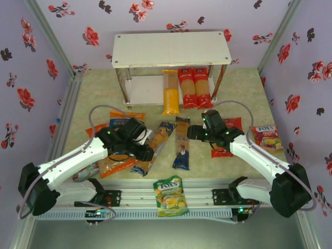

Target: Place and organize the pasta boxes and bags onto the shelf

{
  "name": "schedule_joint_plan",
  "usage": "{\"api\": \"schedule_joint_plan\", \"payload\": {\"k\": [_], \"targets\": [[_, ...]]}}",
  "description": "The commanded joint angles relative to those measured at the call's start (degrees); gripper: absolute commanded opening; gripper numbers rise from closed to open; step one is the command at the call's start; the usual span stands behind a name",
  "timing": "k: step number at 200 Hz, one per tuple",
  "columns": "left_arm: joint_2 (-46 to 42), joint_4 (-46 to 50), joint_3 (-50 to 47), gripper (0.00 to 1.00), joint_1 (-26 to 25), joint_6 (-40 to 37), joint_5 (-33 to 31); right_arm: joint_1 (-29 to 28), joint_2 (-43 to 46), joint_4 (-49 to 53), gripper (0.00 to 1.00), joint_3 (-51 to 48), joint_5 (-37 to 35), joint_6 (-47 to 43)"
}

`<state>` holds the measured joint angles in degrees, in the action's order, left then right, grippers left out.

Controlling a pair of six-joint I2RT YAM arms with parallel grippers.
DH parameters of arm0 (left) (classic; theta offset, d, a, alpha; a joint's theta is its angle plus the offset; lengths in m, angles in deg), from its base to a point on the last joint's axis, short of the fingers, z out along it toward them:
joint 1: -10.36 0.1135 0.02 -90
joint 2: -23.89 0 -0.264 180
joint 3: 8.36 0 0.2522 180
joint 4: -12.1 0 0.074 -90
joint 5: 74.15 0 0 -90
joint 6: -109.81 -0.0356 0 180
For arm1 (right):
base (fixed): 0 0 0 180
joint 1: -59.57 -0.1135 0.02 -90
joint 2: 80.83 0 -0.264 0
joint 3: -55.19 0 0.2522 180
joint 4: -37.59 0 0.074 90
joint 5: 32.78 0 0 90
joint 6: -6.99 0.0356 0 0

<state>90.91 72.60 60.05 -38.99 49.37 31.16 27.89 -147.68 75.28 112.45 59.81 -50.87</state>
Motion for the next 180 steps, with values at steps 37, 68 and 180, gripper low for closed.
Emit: {"api": "schedule_joint_plan", "payload": {"k": [37,68,180], "targets": [[1.88,-10.92,9.72,0.0,8.63,-3.04,-10.65,-0.4,-0.39,1.85,0.8,3.73,-1.86,-1.4],[12.27,-14.9,17.24,0.0,13.37,-6.39,-13.68,-0.4,-0.56,3.36,0.8,5.63,-2.5,-2.67],[46.61,-10.74,51.54,0.0,17.71,-6.36,-21.97,0.91,-1.9,5.61,0.8,10.02,-2.88,-5.77]]}}
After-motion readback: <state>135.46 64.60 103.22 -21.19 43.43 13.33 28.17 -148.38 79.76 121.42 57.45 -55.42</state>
